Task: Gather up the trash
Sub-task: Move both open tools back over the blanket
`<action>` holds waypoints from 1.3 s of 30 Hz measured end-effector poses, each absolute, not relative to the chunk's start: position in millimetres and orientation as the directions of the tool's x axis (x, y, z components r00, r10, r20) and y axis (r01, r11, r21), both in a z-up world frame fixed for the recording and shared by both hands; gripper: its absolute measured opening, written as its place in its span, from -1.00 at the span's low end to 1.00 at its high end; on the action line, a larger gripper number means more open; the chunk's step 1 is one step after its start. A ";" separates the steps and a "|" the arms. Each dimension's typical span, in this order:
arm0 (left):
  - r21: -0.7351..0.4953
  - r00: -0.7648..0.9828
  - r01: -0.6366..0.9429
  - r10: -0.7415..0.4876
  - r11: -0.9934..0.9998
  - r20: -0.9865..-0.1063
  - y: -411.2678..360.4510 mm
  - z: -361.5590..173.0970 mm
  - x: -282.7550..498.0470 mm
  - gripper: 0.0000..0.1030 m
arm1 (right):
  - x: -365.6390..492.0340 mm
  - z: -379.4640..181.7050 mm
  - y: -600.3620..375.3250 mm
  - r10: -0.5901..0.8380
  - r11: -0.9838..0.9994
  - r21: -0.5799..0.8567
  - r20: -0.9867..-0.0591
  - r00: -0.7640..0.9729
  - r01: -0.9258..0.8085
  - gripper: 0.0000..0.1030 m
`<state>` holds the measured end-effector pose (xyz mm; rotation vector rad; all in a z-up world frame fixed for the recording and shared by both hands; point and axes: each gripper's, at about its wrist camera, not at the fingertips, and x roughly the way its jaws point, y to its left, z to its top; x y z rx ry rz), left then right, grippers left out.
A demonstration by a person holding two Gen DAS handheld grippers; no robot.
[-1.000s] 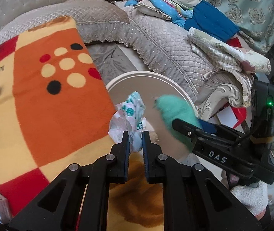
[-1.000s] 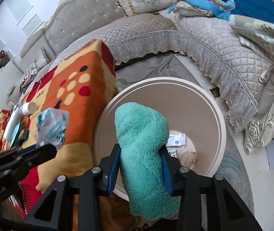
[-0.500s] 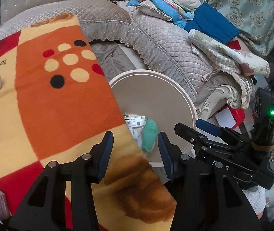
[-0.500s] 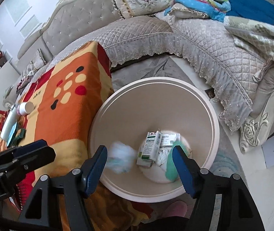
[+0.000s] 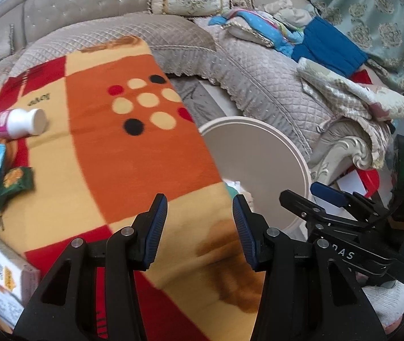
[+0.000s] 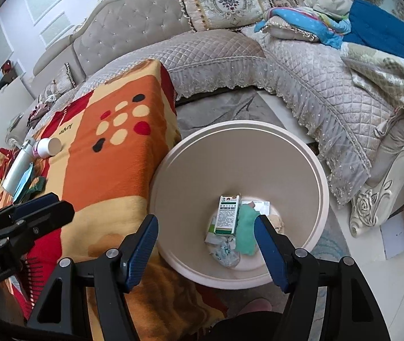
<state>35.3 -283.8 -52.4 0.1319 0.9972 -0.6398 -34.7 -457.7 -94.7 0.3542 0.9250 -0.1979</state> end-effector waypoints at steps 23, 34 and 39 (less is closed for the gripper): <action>-0.195 0.343 0.427 -0.357 0.883 -0.869 -123.9 -88.0 -19.8 -0.11 | -12.5 -66.6 -362.6 0.138 0.963 0.248 -0.787 0.601 0.104 0.32; -0.220 0.372 0.273 -0.314 0.937 -0.874 4.3 -77.8 -9.3 -0.11 | 13.3 -78.6 -267.8 0.304 0.952 0.274 -0.808 0.505 -0.135 0.34; -0.207 0.404 0.239 -0.290 0.949 -0.868 26.2 -58.2 -21.8 -0.10 | 28.1 -81.7 -219.6 0.382 0.919 0.284 -0.811 0.442 -0.273 0.34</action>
